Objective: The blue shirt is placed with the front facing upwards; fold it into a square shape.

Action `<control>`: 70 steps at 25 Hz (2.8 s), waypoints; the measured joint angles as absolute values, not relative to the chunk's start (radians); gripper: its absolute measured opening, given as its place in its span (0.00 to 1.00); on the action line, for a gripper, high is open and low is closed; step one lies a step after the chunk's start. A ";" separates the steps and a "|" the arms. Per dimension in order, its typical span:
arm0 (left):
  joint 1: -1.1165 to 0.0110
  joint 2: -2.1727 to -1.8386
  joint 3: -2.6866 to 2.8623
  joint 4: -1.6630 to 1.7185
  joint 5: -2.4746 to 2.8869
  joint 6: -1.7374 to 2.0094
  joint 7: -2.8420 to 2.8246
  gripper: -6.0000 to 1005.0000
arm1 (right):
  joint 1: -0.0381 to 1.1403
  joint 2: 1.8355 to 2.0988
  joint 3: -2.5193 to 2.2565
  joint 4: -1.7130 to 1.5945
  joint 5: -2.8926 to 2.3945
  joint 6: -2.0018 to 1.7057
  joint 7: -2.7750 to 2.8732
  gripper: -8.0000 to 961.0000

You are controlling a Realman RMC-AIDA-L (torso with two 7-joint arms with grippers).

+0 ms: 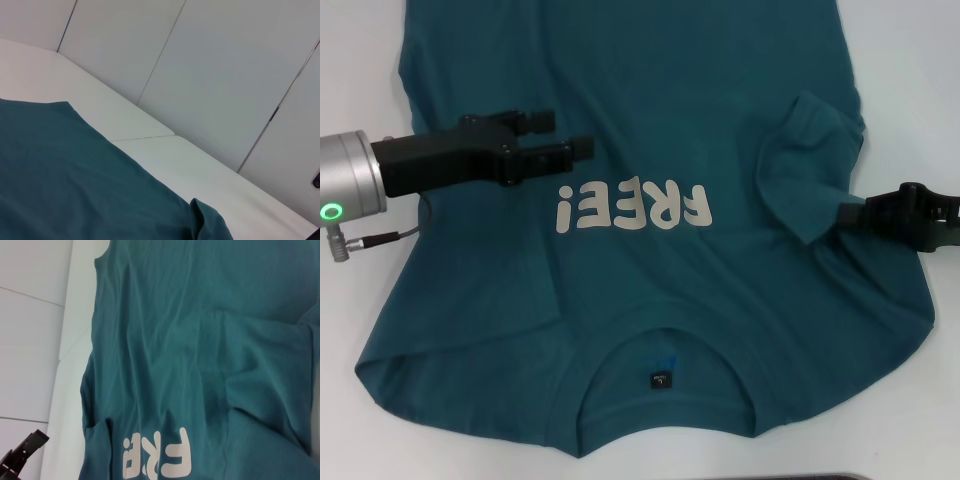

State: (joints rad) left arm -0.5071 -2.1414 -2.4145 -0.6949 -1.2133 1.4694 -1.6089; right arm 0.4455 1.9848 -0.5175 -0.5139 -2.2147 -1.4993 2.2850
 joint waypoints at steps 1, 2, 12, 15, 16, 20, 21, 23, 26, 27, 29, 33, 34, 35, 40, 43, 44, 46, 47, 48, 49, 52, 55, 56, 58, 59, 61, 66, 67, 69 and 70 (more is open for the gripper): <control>-0.508 -2.141 -2.414 -0.695 -1.213 1.469 -1.609 0.84 | 0.446 1.985 -0.518 -0.514 -2.215 -1.500 2.285 0.04; -0.508 -2.141 -2.415 -0.695 -1.213 1.468 -1.608 0.84 | 0.446 1.985 -0.519 -0.514 -2.215 -1.502 2.285 0.01; -0.512 -2.141 -2.414 -0.693 -1.213 1.458 -1.607 0.84 | 0.486 2.006 -0.527 -0.514 -2.214 -1.595 2.239 0.01; -0.511 -2.143 -2.414 -0.693 -1.213 1.458 -1.607 0.84 | 0.505 2.015 -0.529 -0.514 -2.216 -1.615 2.231 0.01; -0.511 -2.143 -2.415 -0.693 -1.213 1.458 -1.607 0.84 | 0.512 2.018 -0.530 -0.514 -2.217 -1.618 2.230 0.01; -0.511 -2.144 -2.415 -0.693 -1.213 1.457 -1.607 0.84 | 0.542 2.030 -0.547 -0.514 -2.217 -1.620 2.228 0.02; -0.511 -2.145 -2.414 -0.693 -1.213 1.457 -1.607 0.84 | 0.549 2.032 -0.552 -0.514 -2.217 -1.620 2.228 0.02; -0.511 -2.145 -2.415 -0.693 -1.213 1.457 -1.607 0.84 | 0.562 2.039 -0.563 -0.513 -2.217 -1.618 2.227 0.02; -0.510 -2.146 -2.414 -0.693 -1.213 1.457 -1.607 0.84 | 0.575 2.046 -0.586 -0.511 -2.217 -1.615 2.227 0.02; -0.509 -2.146 -2.414 -0.693 -1.213 1.457 -1.607 0.84 | 0.578 2.046 -0.593 -0.510 -2.217 -1.615 2.228 0.02; -0.506 -2.146 -2.414 -0.693 -1.213 1.457 -1.607 0.84 | 0.579 2.047 -0.601 -0.508 -2.217 -1.615 2.229 0.02; -0.504 -2.147 -2.414 -0.693 -1.213 1.458 -1.607 0.84 | 0.569 2.040 -0.608 -0.508 -2.218 -1.621 2.228 0.03; -0.504 -2.147 -2.414 -0.693 -1.214 1.460 -1.607 0.84 | 0.566 2.037 -0.611 -0.507 -2.218 -1.623 2.229 0.04; -0.504 -2.147 -2.415 -0.693 -1.214 1.460 -1.607 0.84 | 0.562 2.034 -0.614 -0.507 -2.219 -1.627 2.228 0.05; -0.509 -2.148 -2.414 -0.693 -1.214 1.460 -1.608 0.84 | 0.551 2.021 -0.621 -0.506 -2.220 -1.673 2.217 0.11; -0.512 -2.150 -2.414 -0.693 -1.214 1.460 -1.608 0.84 | 0.547 2.013 -0.610 -0.512 -2.215 -1.713 2.209 0.23; -0.513 -2.150 -2.414 -0.693 -1.214 1.460 -1.608 0.84 | 0.545 2.011 -0.604 -0.513 -2.213 -1.721 2.203 0.27; -0.514 -2.151 -2.414 -0.693 -1.216 1.460 -1.609 0.84 | 0.540 2.005 -0.587 -0.514 -2.211 -1.732 2.188 0.35; -0.514 -2.151 -2.414 -0.693 -1.217 1.461 -1.609 0.84 | 0.538 2.002 -0.580 -0.514 -2.210 -1.733 2.179 0.40; -0.514 -2.151 -2.415 -0.693 -1.217 1.461 -1.609 0.84 | 0.536 1.999 -0.572 -0.514 -2.210 -1.734 2.171 0.45; -0.514 -2.151 -2.415 -0.693 -1.218 1.461 -1.610 0.84 | 0.533 1.996 -0.561 -0.514 -2.210 -1.734 2.159 0.50; -0.515 -2.151 -2.414 -0.693 -1.220 1.461 -1.610 0.84 | 0.528 1.990 -0.505 -0.515 -2.194 -1.735 2.110 0.62; -0.518 -2.155 -2.414 -0.693 -1.221 1.462 -1.611 0.84 | 0.517 1.987 -0.458 -0.515 -2.128 -1.735 2.021 0.73; -0.518 -2.156 -2.414 -0.693 -1.221 1.462 -1.611 0.84 | 0.512 1.988 -0.450 -0.513 -2.102 -1.734 1.987 0.77; -0.518 -2.158 -2.414 -0.693 -1.221 1.461 -1.611 0.84 | 0.499 1.991 -0.439 -0.508 -2.049 -1.724 1.903 0.78; -0.517 -2.159 -2.414 -0.693 -1.221 1.461 -1.611 0.84 | 0.494 1.992 -0.434 -0.506 -2.029 -1.716 1.867 0.78; -0.517 -2.160 -2.416 -0.693 -1.221 1.462 -1.611 0.84 | 0.487 1.994 -0.427 -0.506 -2.010 -1.695 1.819 0.79; -0.515 -2.161 -2.416 -0.693 -1.224 1.468 -1.611 0.84 | 0.484 1.993 -0.413 -0.506 -1.996 -1.627 1.717 0.82; -0.514 -2.161 -2.415 -0.693 -1.224 1.468 -1.611 0.84 | 0.484 1.994 -0.412 -0.508 -1.989 -1.612 1.693 0.82; -0.513 -2.161 -2.415 -0.693 -1.224 1.469 -1.612 0.84 | 0.484 1.998 -0.408 -0.510 -1.972 -1.590 1.657 0.81; -0.512 -2.161 -2.416 -0.693 -1.224 1.470 -1.614 0.84 | 0.484 2.000 -0.406 -0.510 -1.963 -1.579 1.638 0.80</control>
State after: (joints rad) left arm -0.5122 -2.1613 -2.4161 -0.6933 -1.2244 1.4699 -1.6140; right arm 0.4840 1.9999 -0.4056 -0.5100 -1.9625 -1.5791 1.6385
